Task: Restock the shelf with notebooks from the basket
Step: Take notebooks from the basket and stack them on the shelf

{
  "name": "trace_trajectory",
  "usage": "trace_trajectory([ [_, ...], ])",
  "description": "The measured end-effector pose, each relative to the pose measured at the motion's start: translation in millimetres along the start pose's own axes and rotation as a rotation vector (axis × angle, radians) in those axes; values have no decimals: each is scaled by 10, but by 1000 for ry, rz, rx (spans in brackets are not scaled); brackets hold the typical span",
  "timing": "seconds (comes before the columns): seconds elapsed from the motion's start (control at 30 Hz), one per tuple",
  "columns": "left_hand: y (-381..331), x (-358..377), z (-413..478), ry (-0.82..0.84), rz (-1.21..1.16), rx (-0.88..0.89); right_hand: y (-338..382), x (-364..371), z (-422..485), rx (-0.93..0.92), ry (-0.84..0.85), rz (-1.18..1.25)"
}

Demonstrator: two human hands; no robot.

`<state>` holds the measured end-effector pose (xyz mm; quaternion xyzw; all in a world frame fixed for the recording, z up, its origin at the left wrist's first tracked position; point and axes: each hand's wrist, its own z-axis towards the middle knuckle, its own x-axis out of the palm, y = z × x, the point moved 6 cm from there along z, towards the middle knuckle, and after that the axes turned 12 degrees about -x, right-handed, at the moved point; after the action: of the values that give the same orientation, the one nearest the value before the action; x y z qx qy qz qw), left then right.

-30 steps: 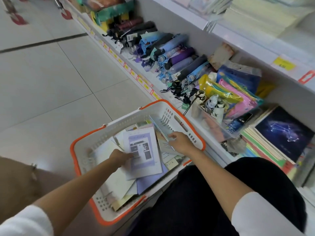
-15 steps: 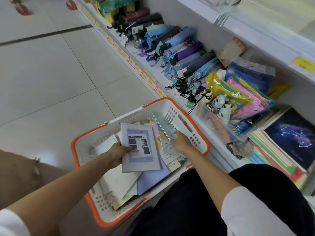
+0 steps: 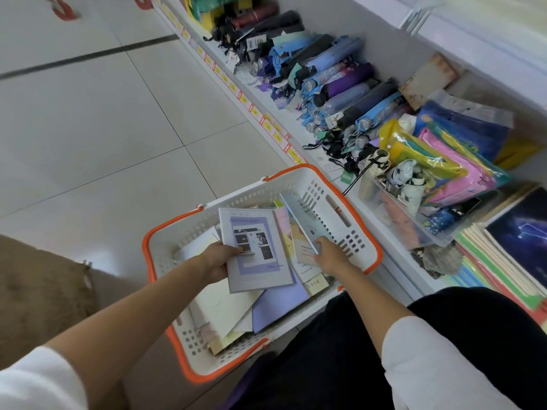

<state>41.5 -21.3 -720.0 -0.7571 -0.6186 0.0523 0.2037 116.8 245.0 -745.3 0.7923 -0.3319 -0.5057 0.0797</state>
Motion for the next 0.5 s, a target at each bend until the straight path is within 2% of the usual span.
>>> trace_trajectory([
  [0.13,35,18,1,-9,-34,-24,21,-40,-33,-18,-80,-95],
  [0.3,80,92,-48,-10,-94,-50,124,-189,-99,-65,-123,1],
  [0.4,61,134,-55,27,-118,-24,357,-493,-242,-107,-357,63],
  [0.5,65,123,-6,37,-174,-29,683,-714,-388,-239,-539,141],
])
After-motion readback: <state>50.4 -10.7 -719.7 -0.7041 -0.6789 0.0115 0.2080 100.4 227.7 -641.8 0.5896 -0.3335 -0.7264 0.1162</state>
